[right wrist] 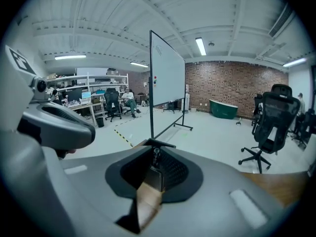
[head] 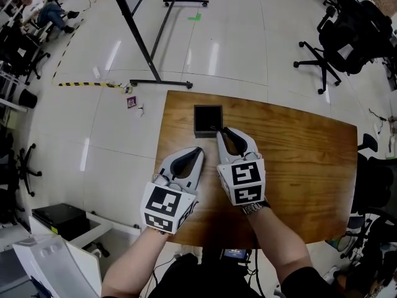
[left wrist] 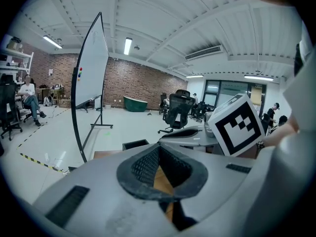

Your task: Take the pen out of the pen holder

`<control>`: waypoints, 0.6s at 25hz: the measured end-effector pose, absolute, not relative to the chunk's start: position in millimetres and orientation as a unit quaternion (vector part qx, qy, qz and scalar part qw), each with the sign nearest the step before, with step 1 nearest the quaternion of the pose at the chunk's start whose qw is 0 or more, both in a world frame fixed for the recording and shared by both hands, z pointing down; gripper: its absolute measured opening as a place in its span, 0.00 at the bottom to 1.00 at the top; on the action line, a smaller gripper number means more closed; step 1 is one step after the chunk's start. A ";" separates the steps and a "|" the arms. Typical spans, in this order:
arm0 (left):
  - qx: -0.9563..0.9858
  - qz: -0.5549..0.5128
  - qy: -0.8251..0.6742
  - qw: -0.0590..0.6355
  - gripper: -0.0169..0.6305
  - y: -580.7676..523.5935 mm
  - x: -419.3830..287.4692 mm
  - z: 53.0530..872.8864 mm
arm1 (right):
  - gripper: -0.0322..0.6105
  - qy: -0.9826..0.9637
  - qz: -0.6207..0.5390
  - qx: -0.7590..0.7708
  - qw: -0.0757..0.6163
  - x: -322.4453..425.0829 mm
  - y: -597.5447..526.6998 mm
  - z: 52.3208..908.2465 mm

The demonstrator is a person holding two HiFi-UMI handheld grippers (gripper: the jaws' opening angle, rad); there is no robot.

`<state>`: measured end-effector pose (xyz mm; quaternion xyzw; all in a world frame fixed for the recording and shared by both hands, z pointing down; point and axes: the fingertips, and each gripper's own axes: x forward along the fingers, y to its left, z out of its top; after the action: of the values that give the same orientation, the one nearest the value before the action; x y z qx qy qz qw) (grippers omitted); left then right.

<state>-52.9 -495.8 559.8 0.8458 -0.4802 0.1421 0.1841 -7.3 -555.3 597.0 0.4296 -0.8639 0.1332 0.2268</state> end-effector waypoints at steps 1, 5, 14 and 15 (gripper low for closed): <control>0.846 0.141 -0.481 0.181 0.03 -493.4 -53.6 556.1 | 0.13 -0.864 0.130 0.432 0.223 -7.3 -553.8 590.9; 0.847 0.133 -0.485 0.173 0.03 -481.6 -56.2 539.2 | 0.13 -0.866 0.118 0.436 0.214 -6.9 -542.7 570.7; 0.855 0.120 -0.485 0.141 0.03 -444.5 -60.4 500.5 | 0.13 -0.867 0.089 0.452 0.191 -3.4 -504.4 522.2; 0.856 0.117 -0.485 0.139 0.03 -439.5 -60.6 495.4 | 0.13 -0.866 0.087 0.454 0.189 -3.2 -498.5 516.9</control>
<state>-60.6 -439.5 495.4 0.8557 -0.4845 0.1174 0.1387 -3.2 -498.5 516.9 0.4537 -0.8664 0.0866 0.1894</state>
